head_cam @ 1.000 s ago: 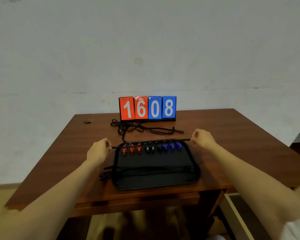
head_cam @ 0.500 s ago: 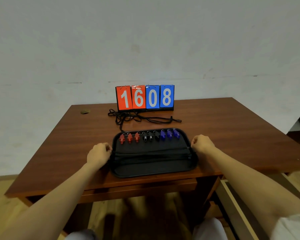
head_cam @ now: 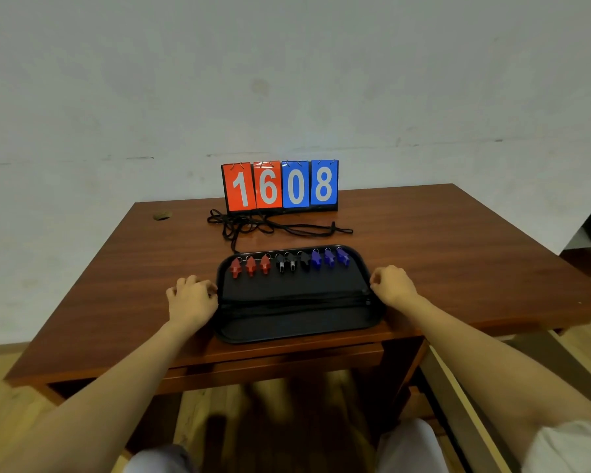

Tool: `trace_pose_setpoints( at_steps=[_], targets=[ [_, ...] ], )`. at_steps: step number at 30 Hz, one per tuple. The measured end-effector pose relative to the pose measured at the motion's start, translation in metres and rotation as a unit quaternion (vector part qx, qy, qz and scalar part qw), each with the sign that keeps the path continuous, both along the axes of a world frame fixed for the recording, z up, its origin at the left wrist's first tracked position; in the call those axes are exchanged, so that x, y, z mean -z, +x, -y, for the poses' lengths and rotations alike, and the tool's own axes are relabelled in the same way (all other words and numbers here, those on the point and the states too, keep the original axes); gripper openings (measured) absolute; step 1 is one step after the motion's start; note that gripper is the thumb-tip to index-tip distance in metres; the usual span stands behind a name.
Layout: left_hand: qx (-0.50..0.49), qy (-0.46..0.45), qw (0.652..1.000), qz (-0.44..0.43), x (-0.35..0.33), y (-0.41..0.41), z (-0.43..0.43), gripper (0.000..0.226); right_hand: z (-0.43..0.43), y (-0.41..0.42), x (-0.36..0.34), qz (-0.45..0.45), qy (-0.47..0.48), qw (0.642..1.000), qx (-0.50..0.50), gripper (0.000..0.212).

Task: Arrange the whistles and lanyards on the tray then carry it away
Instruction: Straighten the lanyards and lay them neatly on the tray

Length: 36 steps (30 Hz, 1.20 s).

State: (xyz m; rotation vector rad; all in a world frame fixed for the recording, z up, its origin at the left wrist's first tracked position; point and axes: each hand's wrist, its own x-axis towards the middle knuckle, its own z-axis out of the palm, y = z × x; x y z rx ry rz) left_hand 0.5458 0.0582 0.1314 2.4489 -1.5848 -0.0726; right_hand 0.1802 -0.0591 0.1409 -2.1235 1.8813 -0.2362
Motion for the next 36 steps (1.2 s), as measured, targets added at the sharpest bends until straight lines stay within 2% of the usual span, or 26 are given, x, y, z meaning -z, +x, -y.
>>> trace_pose_setpoints(
  at_steps=[4, 8, 13, 15, 20, 30, 36],
  targets=[
    [0.081, 0.001, 0.995, 0.064, 0.003, -0.007, 0.002, 0.033, -0.002, 0.006, 0.000, -0.043, -0.030, 0.997, -0.056, 0.025],
    [0.161, 0.008, 0.983, 0.086, 0.010, -0.018, -0.001, 0.037, -0.007, 0.011, 0.004, -0.055, -0.030, 0.986, -0.154, 0.031],
    [0.195, 0.066, 0.973, 0.100, 0.017, -0.024, -0.009, 0.050, -0.016, 0.013, 0.012, -0.085, -0.006, 0.970, -0.227, 0.046],
    [0.198, 0.088, 0.972, 0.089, 0.018, -0.024, -0.010, 0.053, -0.017, 0.013, 0.015, -0.089, -0.003, 0.967, -0.237, 0.049],
    [0.193, 0.128, 0.967, 0.101, 0.020, -0.027, -0.011, 0.051, -0.017, 0.010, 0.018, -0.116, -0.036, 0.959, -0.254, 0.041],
    [0.192, 0.078, 0.973, 0.103, 0.022, -0.033, -0.020, 0.047, -0.019, 0.006, 0.017, -0.131, -0.053, 0.961, -0.238, 0.043],
    [0.225, 0.063, 0.968, 0.090, 0.018, -0.045, -0.011, 0.048, -0.016, 0.023, 0.010, -0.127, -0.058, 0.953, -0.267, 0.043]
  ],
)
